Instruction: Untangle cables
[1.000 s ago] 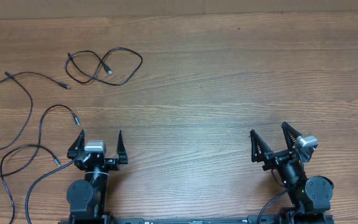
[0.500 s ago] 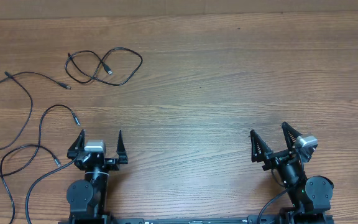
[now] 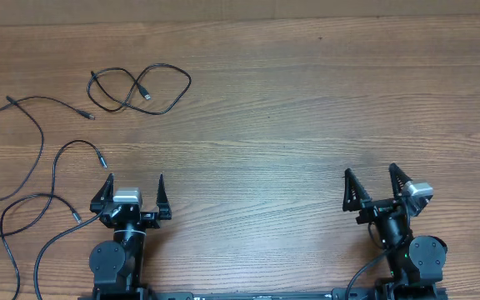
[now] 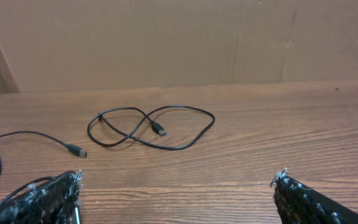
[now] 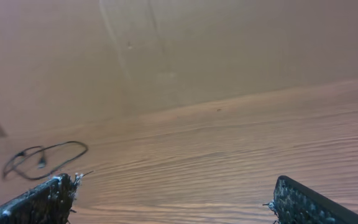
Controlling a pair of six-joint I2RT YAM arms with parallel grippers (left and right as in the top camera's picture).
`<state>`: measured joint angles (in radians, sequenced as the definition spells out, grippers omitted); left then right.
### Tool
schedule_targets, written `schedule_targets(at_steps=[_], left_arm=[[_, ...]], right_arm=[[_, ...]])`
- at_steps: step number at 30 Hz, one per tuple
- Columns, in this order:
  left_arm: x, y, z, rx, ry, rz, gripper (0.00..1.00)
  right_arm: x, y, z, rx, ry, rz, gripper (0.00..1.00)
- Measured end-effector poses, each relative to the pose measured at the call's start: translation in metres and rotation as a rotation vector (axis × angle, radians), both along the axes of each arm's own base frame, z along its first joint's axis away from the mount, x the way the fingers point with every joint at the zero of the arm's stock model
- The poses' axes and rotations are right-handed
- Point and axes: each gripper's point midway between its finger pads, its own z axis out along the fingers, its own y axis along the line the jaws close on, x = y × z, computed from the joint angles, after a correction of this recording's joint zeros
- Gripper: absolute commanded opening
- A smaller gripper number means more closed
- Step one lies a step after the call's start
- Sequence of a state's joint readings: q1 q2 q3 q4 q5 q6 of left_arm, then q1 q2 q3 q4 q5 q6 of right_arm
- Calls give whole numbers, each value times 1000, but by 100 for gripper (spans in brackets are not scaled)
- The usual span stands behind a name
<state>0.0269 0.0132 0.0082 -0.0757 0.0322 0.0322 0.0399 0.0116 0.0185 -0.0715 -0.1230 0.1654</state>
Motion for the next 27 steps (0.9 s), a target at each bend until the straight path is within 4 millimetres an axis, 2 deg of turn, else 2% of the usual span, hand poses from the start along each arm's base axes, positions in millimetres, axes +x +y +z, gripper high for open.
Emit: schedule_targets(at_steps=[6, 11, 27], left_arm=[[0, 0, 0, 0, -1, 0, 100], [0, 0, 0, 0, 0, 0, 100], [0, 0, 0, 0, -1, 0, 100]], right_arm=[[-1, 6, 0, -214, -43, 37, 100], [-2, 9, 0, -307, -65, 53, 100], [-5, 20, 0, -345, -87, 118, 100]])
